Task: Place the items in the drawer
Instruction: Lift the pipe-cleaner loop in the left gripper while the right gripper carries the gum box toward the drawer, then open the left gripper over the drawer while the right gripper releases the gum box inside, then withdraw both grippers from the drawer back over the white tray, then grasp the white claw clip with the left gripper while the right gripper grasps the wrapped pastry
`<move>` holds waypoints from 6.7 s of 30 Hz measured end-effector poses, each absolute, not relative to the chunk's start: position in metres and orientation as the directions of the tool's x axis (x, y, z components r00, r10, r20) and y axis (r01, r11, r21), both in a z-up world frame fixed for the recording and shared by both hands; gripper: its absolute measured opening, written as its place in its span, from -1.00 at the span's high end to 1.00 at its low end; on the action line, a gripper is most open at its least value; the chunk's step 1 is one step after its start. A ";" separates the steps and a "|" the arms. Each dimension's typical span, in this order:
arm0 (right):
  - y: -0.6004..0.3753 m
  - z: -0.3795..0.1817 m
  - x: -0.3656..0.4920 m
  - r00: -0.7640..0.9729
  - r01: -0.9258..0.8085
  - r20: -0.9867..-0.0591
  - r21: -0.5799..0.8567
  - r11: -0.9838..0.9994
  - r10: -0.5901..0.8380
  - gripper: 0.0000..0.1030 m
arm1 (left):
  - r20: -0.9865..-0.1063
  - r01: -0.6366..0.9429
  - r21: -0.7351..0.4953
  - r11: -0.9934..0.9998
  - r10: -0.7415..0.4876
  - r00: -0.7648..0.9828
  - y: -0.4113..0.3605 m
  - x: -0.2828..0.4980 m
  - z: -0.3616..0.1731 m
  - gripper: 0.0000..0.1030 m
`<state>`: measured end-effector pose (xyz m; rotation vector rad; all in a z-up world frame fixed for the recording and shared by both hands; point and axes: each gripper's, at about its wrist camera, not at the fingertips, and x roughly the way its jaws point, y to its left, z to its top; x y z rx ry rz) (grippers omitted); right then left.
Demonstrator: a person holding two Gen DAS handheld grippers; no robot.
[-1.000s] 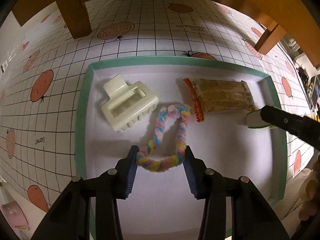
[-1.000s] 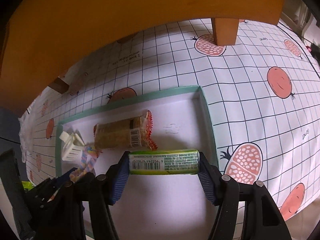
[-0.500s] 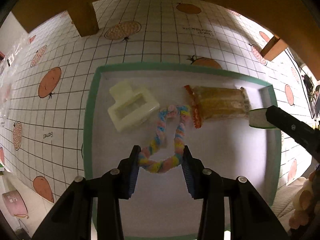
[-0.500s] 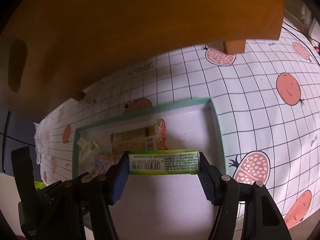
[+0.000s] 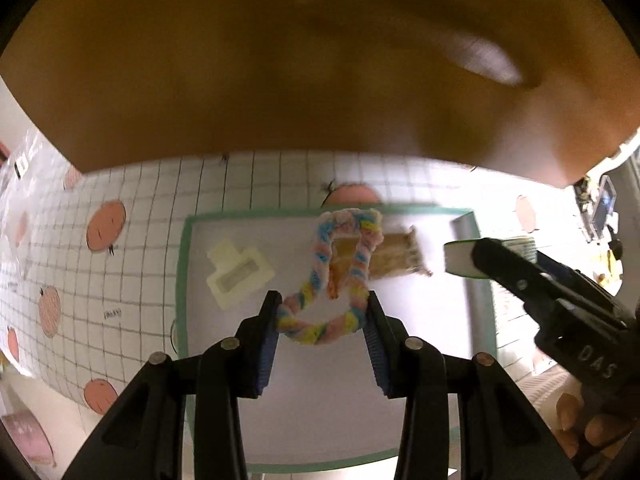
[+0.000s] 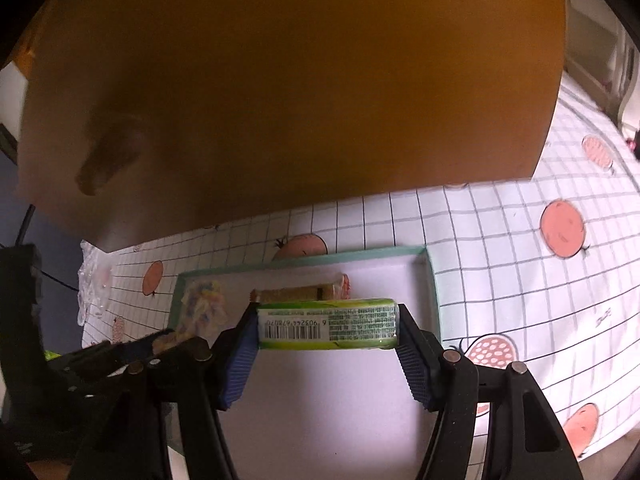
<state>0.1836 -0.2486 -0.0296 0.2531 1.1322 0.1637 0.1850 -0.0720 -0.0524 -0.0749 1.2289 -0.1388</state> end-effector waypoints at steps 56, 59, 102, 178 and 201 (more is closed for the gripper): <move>-0.167 0.190 0.269 0.648 -0.006 -0.759 -0.081 0.997 -0.058 -0.30 | -0.601 0.241 -0.298 0.924 -0.377 0.705 0.000 0.254 0.140 0.11; -0.167 0.186 0.274 0.639 -0.004 -0.766 -0.093 0.996 -0.069 -0.30 | -0.614 0.230 -0.292 0.928 -0.367 0.699 0.003 0.258 0.135 0.09; -0.166 0.183 0.264 0.640 -0.005 -0.766 -0.090 0.996 -0.066 -1.00 | -0.571 0.121 -0.222 0.967 -0.230 0.788 0.023 0.226 0.155 -1.00; -0.149 -0.100 0.211 0.272 -0.445 -0.957 -0.035 0.895 0.098 -0.60 | -0.899 0.142 -0.226 0.964 -0.262 0.351 -0.002 0.194 -0.122 -0.39; -0.156 -0.100 0.207 0.186 -0.311 -0.967 0.111 0.944 0.175 -0.25 | -0.913 0.139 -0.214 0.967 -0.248 0.323 -0.002 0.201 -0.131 -0.12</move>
